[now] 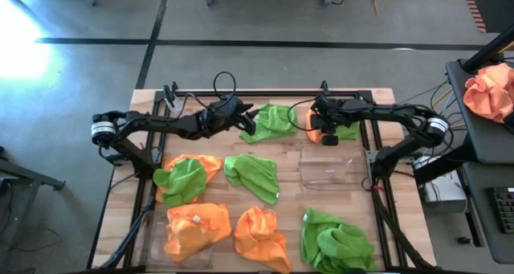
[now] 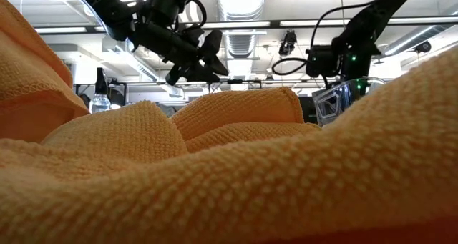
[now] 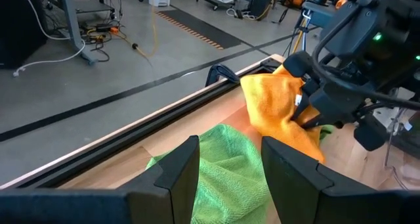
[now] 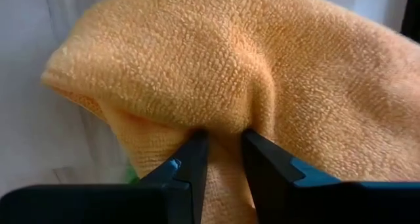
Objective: Sort microfiber towel by color & place in baskets
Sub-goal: Put the top right yellow towel into the left transparent bin
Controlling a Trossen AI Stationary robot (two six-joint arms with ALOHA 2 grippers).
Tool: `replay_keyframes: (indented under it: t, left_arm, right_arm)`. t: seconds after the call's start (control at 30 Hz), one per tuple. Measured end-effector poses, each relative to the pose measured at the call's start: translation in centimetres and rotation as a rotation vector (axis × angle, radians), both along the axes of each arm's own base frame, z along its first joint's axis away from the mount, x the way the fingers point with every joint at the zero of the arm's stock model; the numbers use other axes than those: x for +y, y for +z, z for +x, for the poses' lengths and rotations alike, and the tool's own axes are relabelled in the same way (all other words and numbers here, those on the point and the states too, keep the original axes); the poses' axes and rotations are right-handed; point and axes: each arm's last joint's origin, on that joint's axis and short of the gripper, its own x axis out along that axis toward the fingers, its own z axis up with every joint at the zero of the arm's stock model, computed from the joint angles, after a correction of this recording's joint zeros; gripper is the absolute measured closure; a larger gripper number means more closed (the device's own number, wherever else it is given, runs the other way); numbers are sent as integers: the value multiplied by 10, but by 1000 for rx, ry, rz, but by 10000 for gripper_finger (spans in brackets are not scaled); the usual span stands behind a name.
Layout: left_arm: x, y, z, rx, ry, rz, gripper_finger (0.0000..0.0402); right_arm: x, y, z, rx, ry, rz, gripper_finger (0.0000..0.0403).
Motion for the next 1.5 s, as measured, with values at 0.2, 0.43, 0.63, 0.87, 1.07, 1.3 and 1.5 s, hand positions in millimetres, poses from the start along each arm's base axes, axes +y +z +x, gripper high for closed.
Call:
replay_keyframes:
  t: [0.2,0.43,0.63,0.87,1.07,1.3,1.5]
  left_arm:
    - [0,0,0,-2,1,-2,253]
    - [0,1,0,-11,2,-3,253]
    - [0,1,0,-20,-1,-16,253]
    - [0,1,0,-30,-11,-32,253]
    - [-3,1,1,-36,-21,-40,253]
    - [-5,1,2,-51,-51,-68,253]
    - [-6,2,2,-58,-64,-73,253]
  right_arm:
    - [0,-2,0,-13,-54,11,345]
    - [0,-1,0,-21,-74,13,379]
    - [0,-1,0,-34,-109,16,393]
    - [0,4,-1,-76,-182,13,393]
    - [1,26,-2,-221,-240,-51,394]
    - [7,58,-10,-430,-386,-114,394]
    - [12,87,-18,-673,-515,-145,394]
